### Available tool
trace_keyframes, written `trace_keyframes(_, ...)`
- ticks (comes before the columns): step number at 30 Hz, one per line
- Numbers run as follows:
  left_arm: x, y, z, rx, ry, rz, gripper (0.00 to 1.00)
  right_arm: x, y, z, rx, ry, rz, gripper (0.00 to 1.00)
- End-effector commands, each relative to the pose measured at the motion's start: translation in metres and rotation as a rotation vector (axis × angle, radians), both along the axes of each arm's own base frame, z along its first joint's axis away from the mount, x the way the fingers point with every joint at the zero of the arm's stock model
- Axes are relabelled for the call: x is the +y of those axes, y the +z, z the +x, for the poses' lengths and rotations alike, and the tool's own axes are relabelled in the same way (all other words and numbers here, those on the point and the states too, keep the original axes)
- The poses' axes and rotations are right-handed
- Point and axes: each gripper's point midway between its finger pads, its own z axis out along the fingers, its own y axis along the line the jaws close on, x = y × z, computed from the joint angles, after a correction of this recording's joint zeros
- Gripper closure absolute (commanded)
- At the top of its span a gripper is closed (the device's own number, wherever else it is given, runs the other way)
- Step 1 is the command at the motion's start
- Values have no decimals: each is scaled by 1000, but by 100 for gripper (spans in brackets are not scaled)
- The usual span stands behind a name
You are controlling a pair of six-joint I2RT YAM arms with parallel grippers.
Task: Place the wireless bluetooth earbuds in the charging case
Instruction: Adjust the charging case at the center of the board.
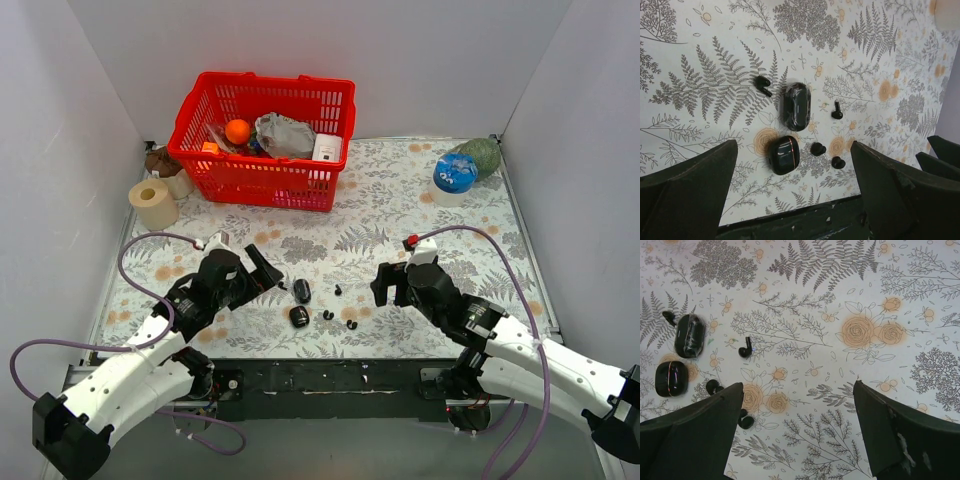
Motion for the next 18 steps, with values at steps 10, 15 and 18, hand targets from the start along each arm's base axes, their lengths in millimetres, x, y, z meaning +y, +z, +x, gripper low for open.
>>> trace_keyframes(10,-37,10,-3,-38,-340,128,5,28,2,-13,22,203,-14,5)
trace_keyframes(15,-49,16,-1,-79,-429,257,12,33,-5,-16,49,234,-29,7)
trace_keyframes(18,-62,6,0,-60,-513,373,17,35,-10,-17,71,243,-36,7)
